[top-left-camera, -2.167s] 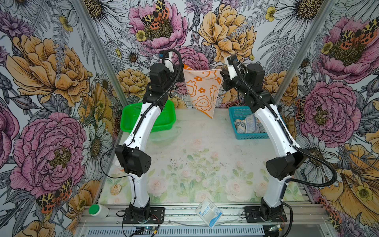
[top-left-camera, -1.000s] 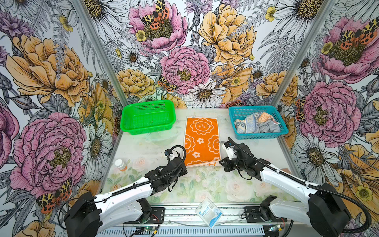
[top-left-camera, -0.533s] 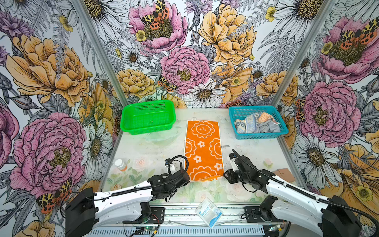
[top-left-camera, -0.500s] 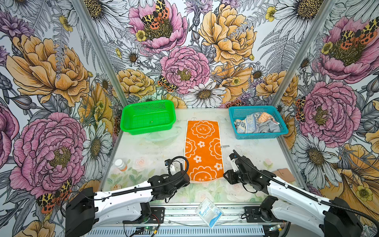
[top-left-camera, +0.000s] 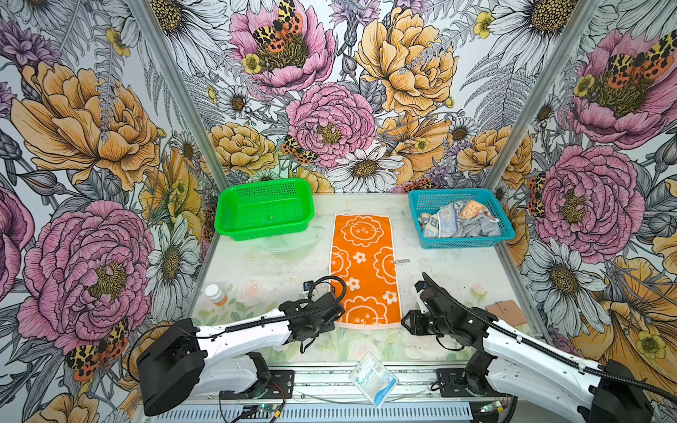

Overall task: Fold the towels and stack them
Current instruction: 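Grasp the towel's two corners nearest the robot with left and right grippers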

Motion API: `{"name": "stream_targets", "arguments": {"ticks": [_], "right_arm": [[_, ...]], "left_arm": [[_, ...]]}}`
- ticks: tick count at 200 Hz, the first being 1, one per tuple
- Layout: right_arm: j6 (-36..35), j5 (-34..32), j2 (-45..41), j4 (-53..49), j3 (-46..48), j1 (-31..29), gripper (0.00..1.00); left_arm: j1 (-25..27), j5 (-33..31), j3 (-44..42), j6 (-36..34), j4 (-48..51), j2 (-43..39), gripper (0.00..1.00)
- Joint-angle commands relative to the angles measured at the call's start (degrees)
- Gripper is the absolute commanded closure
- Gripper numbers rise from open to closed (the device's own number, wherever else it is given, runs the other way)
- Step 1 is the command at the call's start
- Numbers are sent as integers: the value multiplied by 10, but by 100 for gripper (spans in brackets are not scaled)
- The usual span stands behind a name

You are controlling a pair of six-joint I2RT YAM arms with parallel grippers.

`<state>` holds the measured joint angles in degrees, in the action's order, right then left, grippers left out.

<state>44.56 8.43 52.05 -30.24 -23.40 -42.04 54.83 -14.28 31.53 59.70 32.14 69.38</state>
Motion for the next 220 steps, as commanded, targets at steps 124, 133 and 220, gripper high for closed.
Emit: {"name": "stream_targets", "arguments": {"ticks": [124,133,220], "right_arm": [[56,22,36,50,7,-17,58],[57,23,41,54,7,-20,58],[55,10,85,78,-2,-29,58]], "left_arm": [[10,82,2,-10,-46,55,76],[15,76,-3,-4,-37,42,74],[-2,60,5,-21,-49,69,71]]}}
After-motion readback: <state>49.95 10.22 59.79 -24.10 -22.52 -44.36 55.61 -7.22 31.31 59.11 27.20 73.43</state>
